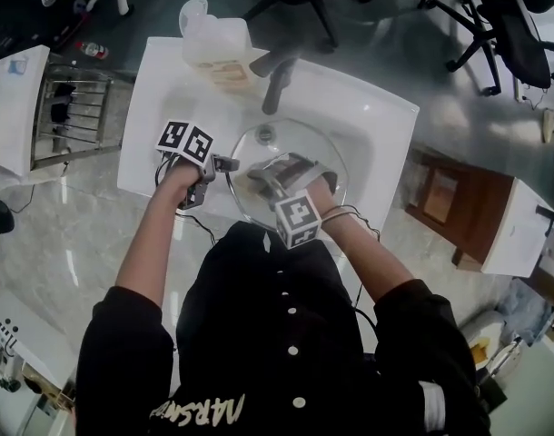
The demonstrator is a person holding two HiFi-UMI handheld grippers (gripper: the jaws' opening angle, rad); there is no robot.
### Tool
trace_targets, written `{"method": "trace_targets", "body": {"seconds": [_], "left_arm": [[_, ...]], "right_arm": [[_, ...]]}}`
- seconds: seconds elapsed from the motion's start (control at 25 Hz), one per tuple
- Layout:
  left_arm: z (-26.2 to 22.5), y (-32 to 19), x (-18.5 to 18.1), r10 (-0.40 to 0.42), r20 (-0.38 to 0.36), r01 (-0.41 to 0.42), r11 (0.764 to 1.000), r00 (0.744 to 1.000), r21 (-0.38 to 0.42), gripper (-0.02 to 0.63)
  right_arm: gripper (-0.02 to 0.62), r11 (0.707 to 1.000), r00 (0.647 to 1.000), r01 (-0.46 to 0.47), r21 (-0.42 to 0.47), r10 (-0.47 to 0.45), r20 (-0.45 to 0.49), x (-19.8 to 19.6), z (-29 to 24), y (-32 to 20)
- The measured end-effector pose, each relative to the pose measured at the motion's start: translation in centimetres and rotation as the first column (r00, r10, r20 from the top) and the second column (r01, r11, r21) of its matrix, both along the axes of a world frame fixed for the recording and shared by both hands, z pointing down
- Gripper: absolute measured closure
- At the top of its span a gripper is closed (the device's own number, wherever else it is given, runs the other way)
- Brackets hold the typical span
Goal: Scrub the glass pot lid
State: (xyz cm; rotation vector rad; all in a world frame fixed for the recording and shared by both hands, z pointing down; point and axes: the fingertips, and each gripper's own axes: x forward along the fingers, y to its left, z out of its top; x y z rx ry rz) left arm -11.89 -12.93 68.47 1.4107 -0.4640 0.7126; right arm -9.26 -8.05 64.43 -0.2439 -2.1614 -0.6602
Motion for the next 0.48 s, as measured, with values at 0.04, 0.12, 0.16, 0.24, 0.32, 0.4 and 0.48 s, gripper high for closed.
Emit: {"method": "trace_targets", "body": {"seconds": [0.04,0.12,0.16,0.24,0.32,0.4,0.48], "left_arm": [[0.0,0.0,0.0,-0.003,0.001,0.003,1.000,1.000,0.001,0.492],[0.0,-0.2,-0.1,-0.001,0.004,0.001,1.000,1.000,0.006,0.492],[0.0,-0.2,-0.1,0.003,0.006,-0.003,1.000,1.000,0.008,0.492],[0.1,-0.1,-0.1,0.010,0.010,-0.010,1.000,1.000,0.009,0.492],[0.2,0.2,-0.2,0.017,0.014,-0.017,1.000,1.000,0.011,0.492],[0.3,0.3,-0.3,0.025,0.020,-0.025,1.000,0.999,0.019,0.491],[0.4,0.2,-0.3,0.028,0.021,-0.029,0.999,0.999,0.025,0.491]], "right_arm": [[0.439,1.000,1.000,-0.012,0.010,0.012,0.009,-0.3,0.2,-0.1],[0.439,0.999,0.999,-0.040,0.016,0.040,0.027,-1.0,0.3,-0.5],[0.439,0.999,0.998,-0.048,0.009,0.047,0.032,-1.2,0.3,-0.5],[0.439,0.999,0.999,-0.040,-0.013,0.040,0.027,-1.4,0.5,-0.3],[0.439,0.999,1.000,-0.008,-0.039,0.008,0.008,-1.4,0.5,0.2],[0.440,0.998,0.999,0.036,-0.060,-0.037,-0.017,-1.2,0.5,0.8],[0.440,0.994,0.996,0.074,-0.080,-0.077,-0.039,-0.8,0.3,1.2]]}}
